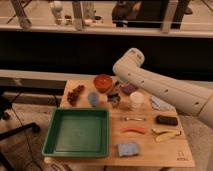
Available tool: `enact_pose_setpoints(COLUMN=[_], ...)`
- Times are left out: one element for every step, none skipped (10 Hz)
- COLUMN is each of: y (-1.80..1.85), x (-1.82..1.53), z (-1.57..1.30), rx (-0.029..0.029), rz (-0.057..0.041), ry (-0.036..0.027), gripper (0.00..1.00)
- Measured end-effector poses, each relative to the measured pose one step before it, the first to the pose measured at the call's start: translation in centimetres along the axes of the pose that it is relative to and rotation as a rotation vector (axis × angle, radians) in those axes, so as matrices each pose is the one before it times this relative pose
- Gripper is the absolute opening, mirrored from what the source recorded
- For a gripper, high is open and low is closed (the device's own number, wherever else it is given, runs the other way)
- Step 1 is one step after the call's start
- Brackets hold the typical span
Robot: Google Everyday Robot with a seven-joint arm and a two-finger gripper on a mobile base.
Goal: Place brush in metal cup
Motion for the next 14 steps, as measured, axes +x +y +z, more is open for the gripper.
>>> enact_pose_setpoints(y=[-0.119, -0.122, -0.167, -0.116, -0.090, -0.082, -0.061, -0.065, -0.030, 0.072, 0.063, 0.098, 0.206, 0.189], x=[0.058, 0.015, -0.002, 0.062, 0.087, 0.151, 0.208, 0.187, 0.144, 0.437, 0.296, 0.293, 0.395, 0.335], z=[0.112, 0.095, 0.204, 0.243, 0.139, 0.120, 0.134, 0.120, 0.110, 0.260, 0.155, 0.179, 0.327, 0.303], rx=[0.01060, 0.00843, 0.01041, 0.00571, 0.00351, 0.00291, 0.00093, 0.00032, -0.00049, -0.00450, -0.00264, -0.00316, -0.00420, -0.00365], rz=[-0.00347, -0.00416, -0.00526, -0.00452, -0.00190, -0.00343, -0.00552, -0.00450, -0.00330, -0.00320, -0.00072, 0.00032, 0.00264, 0.00246], ry=[0.00277, 0.00211, 0.00237, 0.00345, 0.00251, 0.00265, 0.00326, 0.00278, 0.00232, 0.00583, 0.00343, 0.00360, 0.00343, 0.00259], gripper=[0.00, 0.00, 0.00, 0.00, 0.00, 0.00, 0.00, 0.00, 0.00, 0.00, 0.00, 0.00, 0.00, 0.00])
